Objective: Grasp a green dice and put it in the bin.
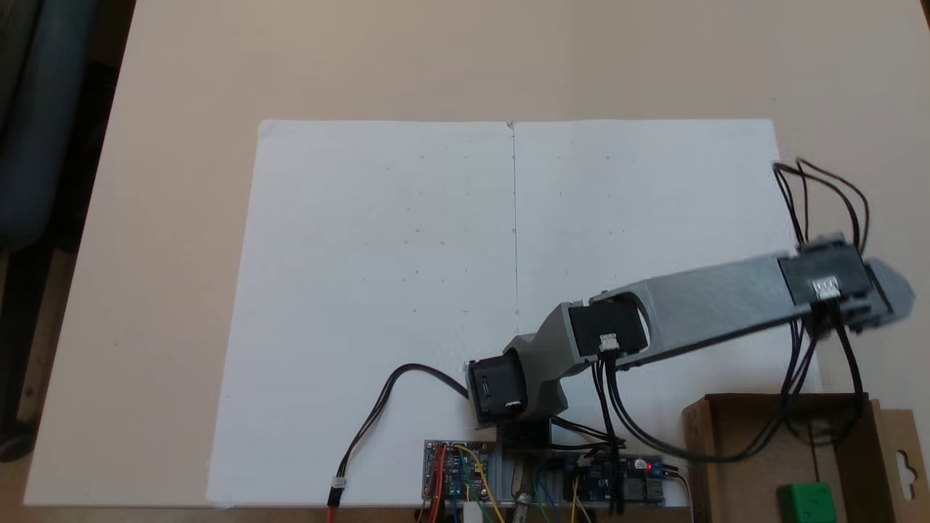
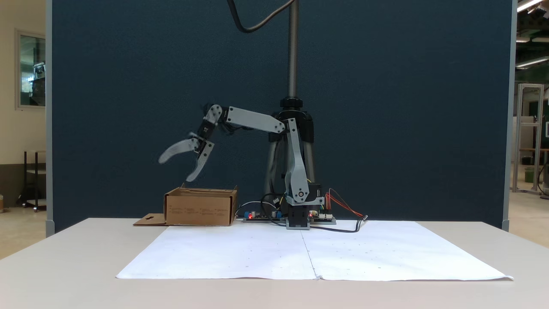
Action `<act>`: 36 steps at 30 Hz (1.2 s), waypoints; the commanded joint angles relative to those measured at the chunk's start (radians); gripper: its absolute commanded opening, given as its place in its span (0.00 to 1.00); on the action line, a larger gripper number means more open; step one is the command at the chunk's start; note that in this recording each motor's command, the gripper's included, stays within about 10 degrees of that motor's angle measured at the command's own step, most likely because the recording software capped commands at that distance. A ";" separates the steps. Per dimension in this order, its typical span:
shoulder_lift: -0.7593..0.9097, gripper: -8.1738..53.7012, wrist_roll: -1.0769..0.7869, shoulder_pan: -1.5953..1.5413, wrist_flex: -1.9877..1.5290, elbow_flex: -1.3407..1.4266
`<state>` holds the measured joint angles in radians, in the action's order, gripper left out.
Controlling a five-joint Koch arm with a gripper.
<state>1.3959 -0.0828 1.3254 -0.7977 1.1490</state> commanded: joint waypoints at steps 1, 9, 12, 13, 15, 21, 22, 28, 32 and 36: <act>0.069 0.84 0.080 -0.161 0.091 -0.020; 0.100 0.85 0.091 -0.629 0.104 -0.020; 0.126 0.85 0.092 -0.764 0.110 -0.020; 0.137 0.85 0.092 -0.807 0.123 -0.020; 0.153 0.86 0.092 -0.891 0.137 -0.020; 0.265 0.85 0.091 -1.173 0.196 0.005; 0.278 0.85 0.091 -1.210 0.216 0.017; 0.364 0.85 0.091 -1.319 0.342 0.107; 0.485 0.85 0.087 -1.308 0.487 0.253; 0.601 0.87 0.087 -1.310 0.632 0.433</act>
<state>1.9328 -0.0537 0.0000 -0.2961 1.5754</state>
